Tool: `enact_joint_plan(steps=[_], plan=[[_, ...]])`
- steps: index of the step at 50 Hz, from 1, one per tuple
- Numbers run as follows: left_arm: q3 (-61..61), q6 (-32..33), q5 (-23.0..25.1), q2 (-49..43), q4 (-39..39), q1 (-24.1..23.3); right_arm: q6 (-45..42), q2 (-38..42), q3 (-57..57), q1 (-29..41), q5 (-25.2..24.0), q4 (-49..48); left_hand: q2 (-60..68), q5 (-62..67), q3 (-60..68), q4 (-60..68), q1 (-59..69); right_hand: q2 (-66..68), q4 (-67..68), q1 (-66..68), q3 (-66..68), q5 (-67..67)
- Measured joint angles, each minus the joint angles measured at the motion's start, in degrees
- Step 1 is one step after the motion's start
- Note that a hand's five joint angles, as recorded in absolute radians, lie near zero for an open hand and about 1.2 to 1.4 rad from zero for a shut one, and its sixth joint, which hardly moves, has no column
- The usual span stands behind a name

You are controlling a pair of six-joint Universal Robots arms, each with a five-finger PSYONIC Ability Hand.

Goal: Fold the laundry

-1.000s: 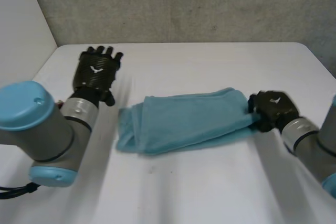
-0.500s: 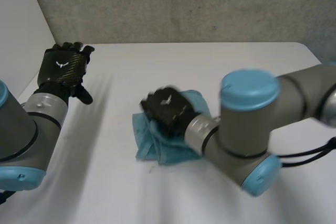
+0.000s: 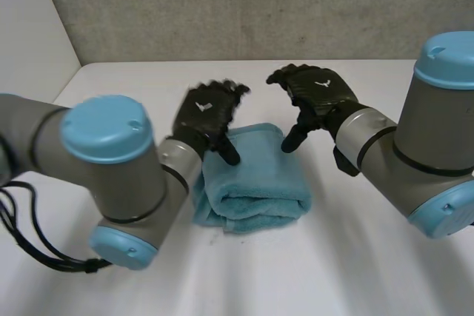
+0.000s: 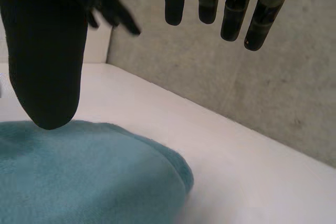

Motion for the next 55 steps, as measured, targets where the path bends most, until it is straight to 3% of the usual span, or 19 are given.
enact_joint_plan(steps=[5,14,27,31,39,49,55], plan=[[2.1,-2.7,-0.9,-3.1,-4.5,-1.2,0.9,3.0,-1.0,-1.3,-1.0,2.0,0.0,0.0,0.0,0.0,0.0,0.0,0.0,0.0,0.0,0.0],[1.1,-2.6,-8.7,-5.2,-8.7,-0.2,0.3,16.2,-8.1,-1.5,-3.0,10.4,0.0,0.0,0.0,0.0,0.0,0.0,0.0,0.0,0.0,0.0],[-1.4,3.4,-9.9,-4.5,-9.9,0.5,-4.0,20.8,-15.1,-1.6,-3.5,15.8,0.0,0.0,0.0,0.0,0.0,0.0,0.0,-0.9,0.0,-0.5],[-1.3,3.7,-9.8,-3.7,-10.2,0.1,-4.5,19.2,-16.0,-1.7,-3.4,15.7,0.0,0.0,0.0,0.0,0.0,0.0,0.0,-0.9,0.0,-0.5],[1.6,3.6,-9.7,6.1,-11.6,0.7,-4.0,6.8,-16.2,-4.0,-1.6,14.3,0.0,0.0,0.0,0.0,0.0,0.0,0.0,-0.9,0.0,-0.5],[5.6,3.6,-7.5,21.8,-21.5,10.3,-4.3,-12.1,-9.0,-10.7,7.8,10.8,0.0,0.0,0.0,0.0,0.0,0.0,0.0,-0.9,0.0,-0.5],[5.1,3.2,-3.2,26.5,-27.1,14.2,-5.0,-17.0,-5.0,-13.8,9.7,10.9,0.0,0.0,0.0,0.0,0.0,0.0,0.0,-0.9,0.0,-0.5]])
